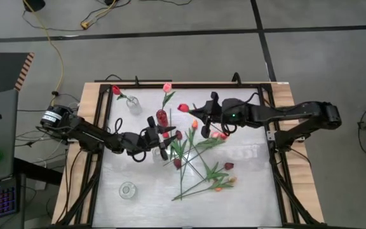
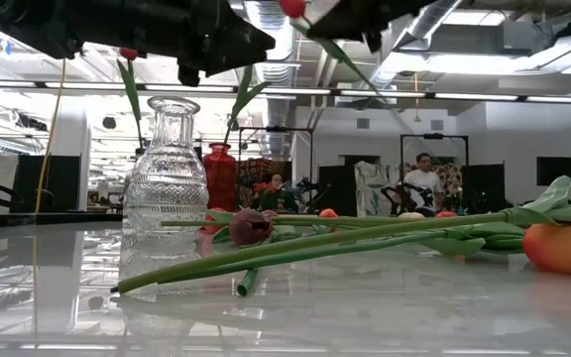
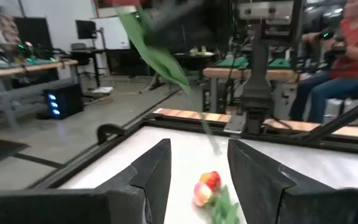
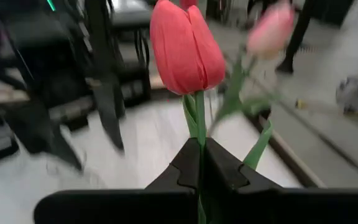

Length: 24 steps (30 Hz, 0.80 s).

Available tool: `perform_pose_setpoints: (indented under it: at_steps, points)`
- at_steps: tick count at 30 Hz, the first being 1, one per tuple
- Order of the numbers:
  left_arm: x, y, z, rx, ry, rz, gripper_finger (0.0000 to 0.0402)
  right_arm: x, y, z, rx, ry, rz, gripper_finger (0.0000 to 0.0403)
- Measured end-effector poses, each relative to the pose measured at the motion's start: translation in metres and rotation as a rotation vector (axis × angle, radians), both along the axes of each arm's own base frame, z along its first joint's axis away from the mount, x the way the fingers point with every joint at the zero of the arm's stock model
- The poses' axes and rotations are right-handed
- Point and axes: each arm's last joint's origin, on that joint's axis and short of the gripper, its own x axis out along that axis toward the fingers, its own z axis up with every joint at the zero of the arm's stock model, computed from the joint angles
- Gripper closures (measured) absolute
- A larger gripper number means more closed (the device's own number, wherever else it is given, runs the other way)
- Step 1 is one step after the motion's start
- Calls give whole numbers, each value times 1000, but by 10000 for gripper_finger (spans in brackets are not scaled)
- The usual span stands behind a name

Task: Sort flowers into vase by color
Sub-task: Put the red tulip into the top transparent vase

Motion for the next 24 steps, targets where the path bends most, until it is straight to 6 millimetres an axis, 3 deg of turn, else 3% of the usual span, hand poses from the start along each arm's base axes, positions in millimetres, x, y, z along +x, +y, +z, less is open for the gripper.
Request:
perform_pose_setpoints:
  at_steps: [8, 24]
  points:
    - [2, 13, 4, -58, -66, -20, 255, 16, 0, 8, -65, -182, 13, 363]
    - [2, 27, 15, -46, -176, -3, 255, 53, 1, -11, -78, -417, 112, 363]
